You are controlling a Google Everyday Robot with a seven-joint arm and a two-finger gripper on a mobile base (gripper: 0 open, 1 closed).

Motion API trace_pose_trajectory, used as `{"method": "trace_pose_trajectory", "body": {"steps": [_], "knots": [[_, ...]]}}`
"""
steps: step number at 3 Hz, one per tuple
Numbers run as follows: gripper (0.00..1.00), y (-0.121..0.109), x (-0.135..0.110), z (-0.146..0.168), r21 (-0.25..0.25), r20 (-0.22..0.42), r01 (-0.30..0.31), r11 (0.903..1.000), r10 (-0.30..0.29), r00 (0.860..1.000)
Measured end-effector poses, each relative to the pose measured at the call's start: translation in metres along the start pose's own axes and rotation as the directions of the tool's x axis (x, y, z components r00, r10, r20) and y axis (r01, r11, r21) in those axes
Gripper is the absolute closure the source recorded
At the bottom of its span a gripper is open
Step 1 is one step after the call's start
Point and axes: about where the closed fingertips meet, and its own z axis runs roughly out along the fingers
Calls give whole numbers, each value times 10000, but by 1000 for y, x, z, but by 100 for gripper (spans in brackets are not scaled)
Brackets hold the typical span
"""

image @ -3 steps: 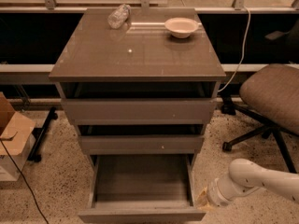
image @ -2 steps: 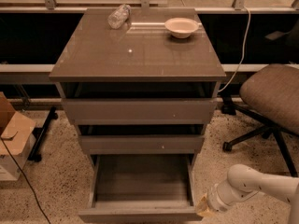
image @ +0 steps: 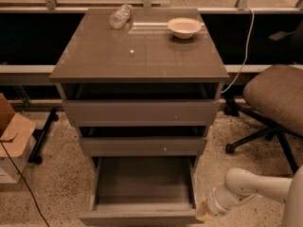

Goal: Close bottom drawer

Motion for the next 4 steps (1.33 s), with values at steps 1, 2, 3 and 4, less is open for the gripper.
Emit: {"method": "trace_pose_trajectory", "body": {"steps": [1,2,3,4], "knots": [[100,-3,4,33,-208,120,198,9996,-196,9997],[100,-5,12,58,-422,296,131,9990,-118,9995],[100,-11,28,94,-713,891,-145,9973,208,9958],[100,-19,36,114,-817,1250,-267,9963,369,9915]]}}
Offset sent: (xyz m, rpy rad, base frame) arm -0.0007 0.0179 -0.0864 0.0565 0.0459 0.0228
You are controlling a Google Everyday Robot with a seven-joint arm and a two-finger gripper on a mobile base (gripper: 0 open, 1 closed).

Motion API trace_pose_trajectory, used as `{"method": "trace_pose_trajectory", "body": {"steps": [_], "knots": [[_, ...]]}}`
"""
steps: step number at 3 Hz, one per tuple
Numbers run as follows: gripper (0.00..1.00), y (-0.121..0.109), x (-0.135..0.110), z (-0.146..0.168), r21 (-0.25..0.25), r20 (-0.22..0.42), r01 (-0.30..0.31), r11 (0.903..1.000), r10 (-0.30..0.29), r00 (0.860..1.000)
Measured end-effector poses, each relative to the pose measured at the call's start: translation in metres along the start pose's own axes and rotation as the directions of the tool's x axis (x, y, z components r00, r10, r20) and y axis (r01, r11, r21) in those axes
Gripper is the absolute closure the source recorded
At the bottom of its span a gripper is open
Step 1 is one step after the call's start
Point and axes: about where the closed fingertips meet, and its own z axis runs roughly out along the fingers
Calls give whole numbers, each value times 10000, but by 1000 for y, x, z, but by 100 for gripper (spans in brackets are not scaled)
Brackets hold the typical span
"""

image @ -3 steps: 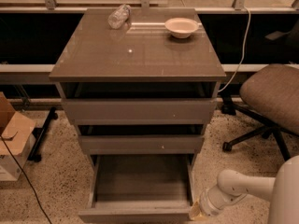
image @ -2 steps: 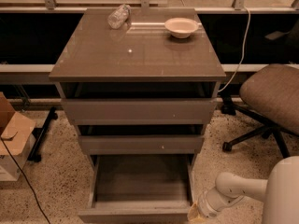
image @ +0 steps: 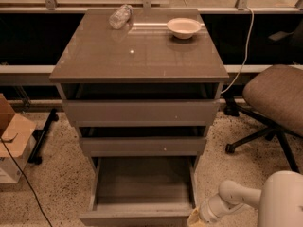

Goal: Close bottom drawer

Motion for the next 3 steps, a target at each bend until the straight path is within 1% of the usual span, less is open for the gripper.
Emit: {"method": "trace_pose_trajectory", "body": {"steps": [1,2,3], "knots": [[100,-11,6,13,-96,305,-87,9999,90,9995],[100,-11,6,13,-95,305,-86,9999,89,9995],[100,-27,-7,31,481,338,522,9975,-539,9980]]}}
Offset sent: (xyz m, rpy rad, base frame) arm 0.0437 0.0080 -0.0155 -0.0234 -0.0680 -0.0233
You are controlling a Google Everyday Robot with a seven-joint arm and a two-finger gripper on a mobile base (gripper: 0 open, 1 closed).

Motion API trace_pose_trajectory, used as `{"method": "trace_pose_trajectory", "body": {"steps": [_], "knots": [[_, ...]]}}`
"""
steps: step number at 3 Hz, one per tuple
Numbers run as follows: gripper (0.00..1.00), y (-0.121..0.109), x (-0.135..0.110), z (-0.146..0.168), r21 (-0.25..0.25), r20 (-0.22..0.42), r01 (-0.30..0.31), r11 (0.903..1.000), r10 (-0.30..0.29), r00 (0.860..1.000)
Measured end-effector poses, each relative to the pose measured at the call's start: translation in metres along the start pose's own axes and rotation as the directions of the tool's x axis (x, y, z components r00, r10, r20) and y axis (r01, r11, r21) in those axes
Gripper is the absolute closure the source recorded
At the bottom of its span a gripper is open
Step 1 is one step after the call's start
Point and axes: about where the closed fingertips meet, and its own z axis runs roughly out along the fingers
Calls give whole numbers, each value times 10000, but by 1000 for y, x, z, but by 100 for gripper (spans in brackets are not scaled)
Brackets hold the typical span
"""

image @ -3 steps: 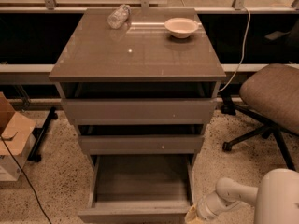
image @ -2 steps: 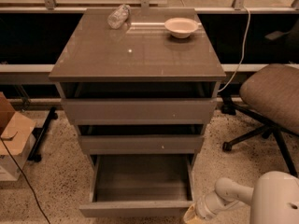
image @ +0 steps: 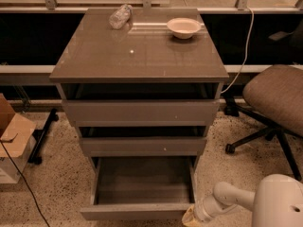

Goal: Close bottom drawer

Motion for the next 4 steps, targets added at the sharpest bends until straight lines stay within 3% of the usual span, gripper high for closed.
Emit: {"method": "trace_pose_trajectory", "body": {"steps": [1,2,3,4], "knots": [[100,-10,-7,7,200,9,450,9988,-450,9990],[100,-43,-25,19,555,95,1374,9890,-1382,9904],[100,-67,-36,25,769,144,1905,9787,-1922,9813],[100,-69,-37,24,917,191,1942,9767,-1967,9803]]}}
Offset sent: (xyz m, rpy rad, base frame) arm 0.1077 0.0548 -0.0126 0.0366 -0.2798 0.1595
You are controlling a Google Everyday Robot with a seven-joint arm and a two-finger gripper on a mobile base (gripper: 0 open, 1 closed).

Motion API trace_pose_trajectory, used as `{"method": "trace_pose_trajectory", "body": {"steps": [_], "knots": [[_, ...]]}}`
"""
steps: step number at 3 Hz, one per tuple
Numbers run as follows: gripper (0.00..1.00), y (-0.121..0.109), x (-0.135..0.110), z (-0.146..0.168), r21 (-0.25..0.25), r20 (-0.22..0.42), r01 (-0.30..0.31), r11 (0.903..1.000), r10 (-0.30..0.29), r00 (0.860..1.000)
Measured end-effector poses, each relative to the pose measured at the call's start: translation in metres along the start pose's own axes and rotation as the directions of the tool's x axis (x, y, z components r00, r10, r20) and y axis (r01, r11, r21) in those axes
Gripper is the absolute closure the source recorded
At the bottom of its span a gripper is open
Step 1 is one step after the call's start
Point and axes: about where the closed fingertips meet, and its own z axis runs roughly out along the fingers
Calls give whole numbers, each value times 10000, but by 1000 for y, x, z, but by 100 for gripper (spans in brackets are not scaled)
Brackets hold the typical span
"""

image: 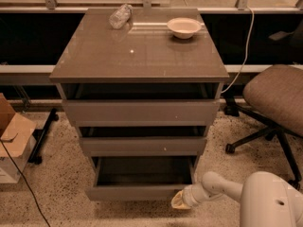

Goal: Close bottom drawer

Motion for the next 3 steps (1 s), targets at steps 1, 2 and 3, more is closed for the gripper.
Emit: {"method": "trace_pose_trajectory", "body": {"steps": [1,2,3], "knots": [[100,-13,-4,-1,995,326,270,9947,-304,9990],[100,-46,-13,-5,1963,409,992,9755,-1092,9932],[100,-46,-13,-5,1965,410,992,9755,-1093,9932]]}}
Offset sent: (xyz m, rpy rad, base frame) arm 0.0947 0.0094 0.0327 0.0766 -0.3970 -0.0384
